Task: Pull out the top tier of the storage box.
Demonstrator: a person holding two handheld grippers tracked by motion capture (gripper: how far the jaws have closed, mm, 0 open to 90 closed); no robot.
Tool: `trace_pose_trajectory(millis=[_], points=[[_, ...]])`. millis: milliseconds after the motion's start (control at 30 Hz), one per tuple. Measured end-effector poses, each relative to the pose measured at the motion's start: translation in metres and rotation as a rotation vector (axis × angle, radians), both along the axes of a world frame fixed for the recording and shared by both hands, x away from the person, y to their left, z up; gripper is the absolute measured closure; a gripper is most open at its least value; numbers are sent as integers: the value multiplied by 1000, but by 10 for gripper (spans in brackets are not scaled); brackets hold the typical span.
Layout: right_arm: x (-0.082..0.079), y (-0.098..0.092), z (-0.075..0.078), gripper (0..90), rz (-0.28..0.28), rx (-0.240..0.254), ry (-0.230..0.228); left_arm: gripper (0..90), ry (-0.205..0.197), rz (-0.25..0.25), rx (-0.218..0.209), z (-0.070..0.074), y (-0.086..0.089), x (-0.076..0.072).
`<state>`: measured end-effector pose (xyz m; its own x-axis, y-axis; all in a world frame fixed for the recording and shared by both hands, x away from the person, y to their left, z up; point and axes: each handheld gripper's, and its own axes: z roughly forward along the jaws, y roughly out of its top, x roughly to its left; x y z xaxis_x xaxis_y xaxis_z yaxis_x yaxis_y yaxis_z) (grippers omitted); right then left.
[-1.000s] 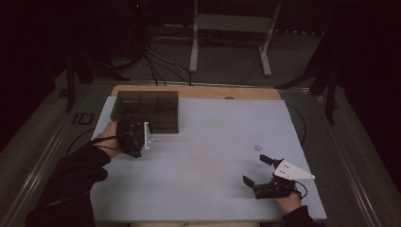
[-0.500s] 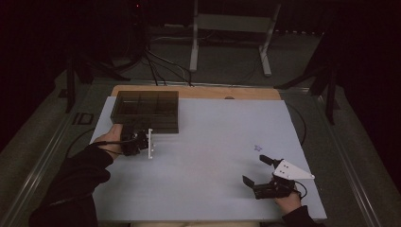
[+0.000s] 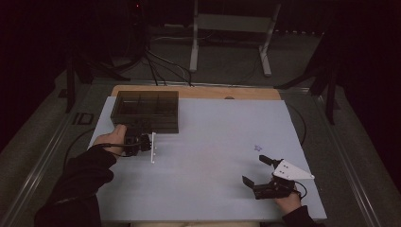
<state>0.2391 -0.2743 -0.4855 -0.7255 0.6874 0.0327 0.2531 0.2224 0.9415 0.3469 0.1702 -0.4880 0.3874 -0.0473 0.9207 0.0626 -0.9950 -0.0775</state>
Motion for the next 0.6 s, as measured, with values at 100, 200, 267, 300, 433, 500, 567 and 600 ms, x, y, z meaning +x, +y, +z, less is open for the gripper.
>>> trace_pose_trajectory(millis=[100, 200, 267, 300, 433, 500, 567, 600], points=[[0, 0, 0, 10, 1, -1, -1, 557, -9, 5, 1, -2, 0, 3], [0, 0, 0, 10, 0, 1, -1, 584, -19, 13, 12, -5, -1, 6], [0, 0, 0, 9, 2, 1, 0, 597, -24, 22, 10, -7, -1, 8], [0, 0, 0, 10, 3, 1, -1, 597, -31, 20, 23, -8, -1, 9], [0, 0, 0, 10, 7, 7, -4, 628, -48, 18, 41, -10, -1, 12], [0, -1, 0, 10, 6, 7, -3, 642, -47, 24, 46, -11, -2, 13], [0, 0, 0, 10, 6, 7, -2, 646, -53, 26, 54, -13, -3, 15], [0, 0, 0, 10, 6, 6, -4, 652, -52, 25, 65, -14, -3, 15]])
